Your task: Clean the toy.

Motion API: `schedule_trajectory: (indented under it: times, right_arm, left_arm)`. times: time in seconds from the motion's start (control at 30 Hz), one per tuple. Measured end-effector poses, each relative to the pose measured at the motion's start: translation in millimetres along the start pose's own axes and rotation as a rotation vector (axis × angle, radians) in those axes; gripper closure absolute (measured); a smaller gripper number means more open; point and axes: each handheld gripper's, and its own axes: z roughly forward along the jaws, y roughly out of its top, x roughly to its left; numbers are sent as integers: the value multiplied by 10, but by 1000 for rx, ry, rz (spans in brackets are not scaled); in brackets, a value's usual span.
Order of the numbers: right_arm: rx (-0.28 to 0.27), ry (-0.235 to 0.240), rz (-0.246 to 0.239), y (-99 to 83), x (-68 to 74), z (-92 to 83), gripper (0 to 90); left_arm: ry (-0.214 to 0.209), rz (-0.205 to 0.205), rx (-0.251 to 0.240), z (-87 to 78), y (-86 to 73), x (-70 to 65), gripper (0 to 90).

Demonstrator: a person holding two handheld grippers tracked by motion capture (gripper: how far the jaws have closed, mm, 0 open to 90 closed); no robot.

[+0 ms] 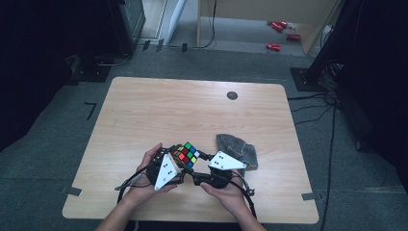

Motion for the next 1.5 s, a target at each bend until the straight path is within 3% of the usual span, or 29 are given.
schedule_trajectory:
  times: [0.1, 0.2, 0.33, 0.47, 0.6, 0.7, 0.8, 0.97, 1.17, 1.3, 1.37, 1.5]
  right_arm:
    - [13, 13, 52, 13, -35, 1, 333]
    - [2, 15, 54, 33, -55, -26, 270]
    - [-42, 26, 53, 85, -99, -102, 264]
    - [-101, 25, 50, 147, -178, -211, 382]
    - [-150, 22, 81, 192, -248, -312, 605]
    - [-152, 5, 58, 215, -220, -329, 716]
    - [-126, -9, 43, 208, -209, -306, 738]
    - [-99, -107, 20, 166, -313, -319, 647]
    - [-50, -225, 80, 99, -596, -388, 514]
    - [29, -390, 65, 14, -748, -404, 423]
    - [70, -453, 89, -30, -823, -412, 397]
    - [154, -506, 168, -105, -948, -402, 364]
  left_arm:
    - [-6, -20, 3, -7, -11, 21, 312]
    - [-15, -67, 0, -17, -28, 69, 332]
    - [-14, -107, -17, -39, -34, 121, 334]
    - [-34, -134, -17, -46, -52, 147, 334]
    - [-65, -139, -10, -30, -61, 115, 332]
    - [-84, -143, -19, -27, -50, 95, 332]
    - [-89, -155, -19, -31, -49, 100, 331]
    - [-82, -187, -12, -45, -68, 151, 331]
    - [-69, -215, 1, -49, -83, 191, 331]
    - [-69, -234, 8, -51, -87, 208, 331]
    - [-66, -243, 14, -50, -91, 217, 331]
    - [-65, -256, 16, -52, -97, 232, 331]
